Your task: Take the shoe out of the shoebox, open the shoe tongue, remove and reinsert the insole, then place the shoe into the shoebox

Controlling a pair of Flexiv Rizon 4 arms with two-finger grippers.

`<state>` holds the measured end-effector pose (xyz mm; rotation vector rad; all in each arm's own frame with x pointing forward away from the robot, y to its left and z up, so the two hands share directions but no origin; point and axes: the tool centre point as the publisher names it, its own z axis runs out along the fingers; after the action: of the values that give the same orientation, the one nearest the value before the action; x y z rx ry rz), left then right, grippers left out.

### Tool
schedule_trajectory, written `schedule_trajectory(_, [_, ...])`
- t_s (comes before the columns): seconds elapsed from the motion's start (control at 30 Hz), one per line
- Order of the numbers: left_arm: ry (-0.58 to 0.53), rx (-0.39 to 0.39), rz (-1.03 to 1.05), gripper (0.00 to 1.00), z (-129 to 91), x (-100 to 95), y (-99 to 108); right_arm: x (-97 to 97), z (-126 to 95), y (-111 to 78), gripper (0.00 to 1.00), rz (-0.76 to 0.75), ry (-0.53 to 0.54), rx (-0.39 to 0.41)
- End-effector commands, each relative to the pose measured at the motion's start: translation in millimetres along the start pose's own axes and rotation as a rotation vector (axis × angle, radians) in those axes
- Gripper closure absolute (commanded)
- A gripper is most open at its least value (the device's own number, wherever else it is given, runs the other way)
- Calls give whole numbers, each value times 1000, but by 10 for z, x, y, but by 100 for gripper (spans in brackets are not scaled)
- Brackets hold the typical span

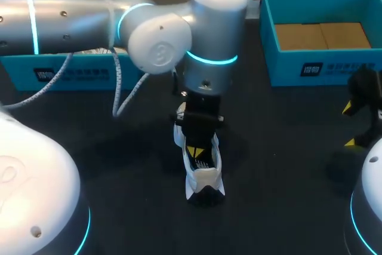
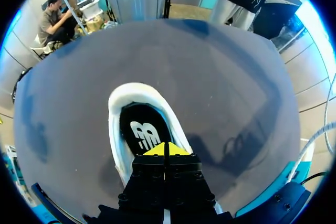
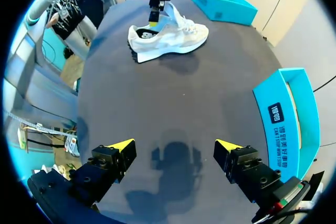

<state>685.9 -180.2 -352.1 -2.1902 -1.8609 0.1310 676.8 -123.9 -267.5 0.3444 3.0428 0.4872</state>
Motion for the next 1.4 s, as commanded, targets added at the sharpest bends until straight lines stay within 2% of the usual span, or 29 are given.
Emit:
schedule_trajectory(0.03, [15,-4,-12,100,65,7,36,16,6,0,0,1,-4,3])
schedule_trajectory(0.33, [41,11,-52,100,257,144,83,16,6,0,0,1,-4,3])
schedule_trajectory(0.73, [85,-4,-57,100,604,80,131,16,6,0,0,1,-4,3])
schedule_trajectory(0.93, [61,-26,-85,100,670,62,209,16,6,0,0,1,-4,3])
schedule_trajectory(1.27, [-8,-58,-55,100,253,84,49,16,6,0,0,1,-4,3])
schedule_trajectory(1.4, [-48,-41,-37,100,149,-50,-77,16,6,0,0,1,-4,3])
